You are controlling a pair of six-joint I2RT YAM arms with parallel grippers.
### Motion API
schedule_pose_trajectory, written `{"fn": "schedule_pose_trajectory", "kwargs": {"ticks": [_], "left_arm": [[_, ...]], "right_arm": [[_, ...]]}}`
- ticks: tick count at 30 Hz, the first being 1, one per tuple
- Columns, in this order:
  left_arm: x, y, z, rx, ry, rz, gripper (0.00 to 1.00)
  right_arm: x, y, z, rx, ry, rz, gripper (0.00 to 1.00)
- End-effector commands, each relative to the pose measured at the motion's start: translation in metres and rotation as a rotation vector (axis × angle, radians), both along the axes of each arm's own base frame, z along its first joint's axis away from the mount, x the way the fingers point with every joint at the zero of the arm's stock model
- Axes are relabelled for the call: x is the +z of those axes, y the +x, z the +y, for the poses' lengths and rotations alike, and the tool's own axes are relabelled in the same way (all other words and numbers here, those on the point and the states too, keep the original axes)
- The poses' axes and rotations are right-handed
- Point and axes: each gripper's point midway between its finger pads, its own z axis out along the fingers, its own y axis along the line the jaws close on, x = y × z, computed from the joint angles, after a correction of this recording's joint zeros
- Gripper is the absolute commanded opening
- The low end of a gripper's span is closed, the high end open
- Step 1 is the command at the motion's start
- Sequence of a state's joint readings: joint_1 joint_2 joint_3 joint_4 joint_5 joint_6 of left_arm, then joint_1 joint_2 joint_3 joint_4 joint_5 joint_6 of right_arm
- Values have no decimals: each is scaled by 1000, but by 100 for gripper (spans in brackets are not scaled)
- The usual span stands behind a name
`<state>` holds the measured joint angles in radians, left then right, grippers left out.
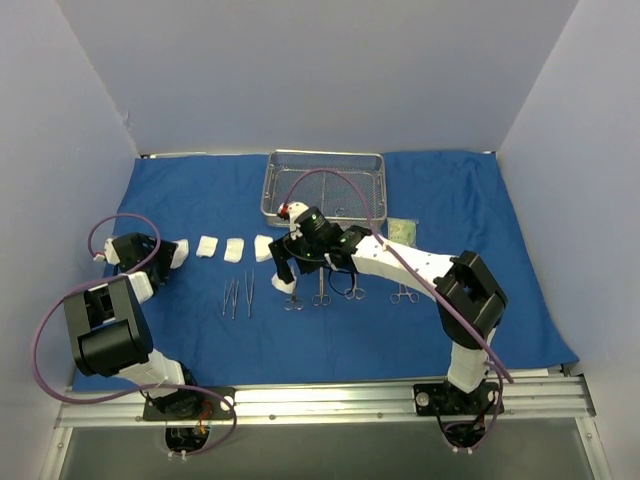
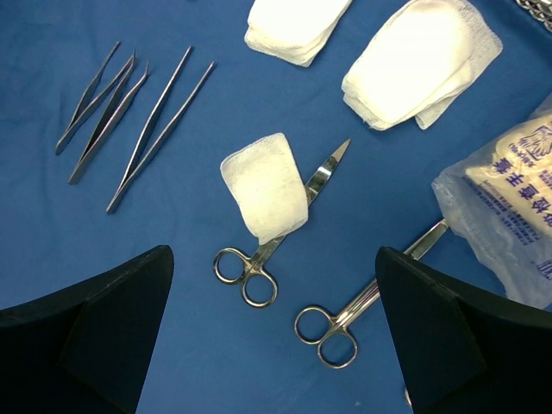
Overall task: Open and lay out the surgical kit
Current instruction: Place the medical item in the surgical kit, then pick up the medical item from the surgical kit.
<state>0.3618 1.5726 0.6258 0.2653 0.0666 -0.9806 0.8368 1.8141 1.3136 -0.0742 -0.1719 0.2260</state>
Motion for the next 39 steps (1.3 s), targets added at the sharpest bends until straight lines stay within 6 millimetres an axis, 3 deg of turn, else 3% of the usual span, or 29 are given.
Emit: {"fn": "schedule_pose_trajectory", "kwargs": {"ticks": [1,5,6,9,14,23,30,39], "left_arm": [[6,-6,8,19,38,37,79],[12,-14,10,31,42,68,98],[19,-15,10,29,50,60,94],[34,-21,9,26,54,60,94],[53,-30,-5,-7,18,68,94],[72,-31,-69,-187,16,48,94],[96,-37,-85,-231,62,28,94],[110,-45,-90,-242,91,10,94]], "right_arm": [[10,7,4,-22,-26,-42,97],[0,4,7,-20,-57,-37,91],[-4,4,6,-25,-68,-35,89],[-12,5,6,-45,-81,-22,76],[-27,6,9,-66,-78,-1,70],[-49,6,19,-77,-68,53,48],[-61,4,20,-88,-72,81,40],[-58,4,23,-97,-48,82,7]]}}
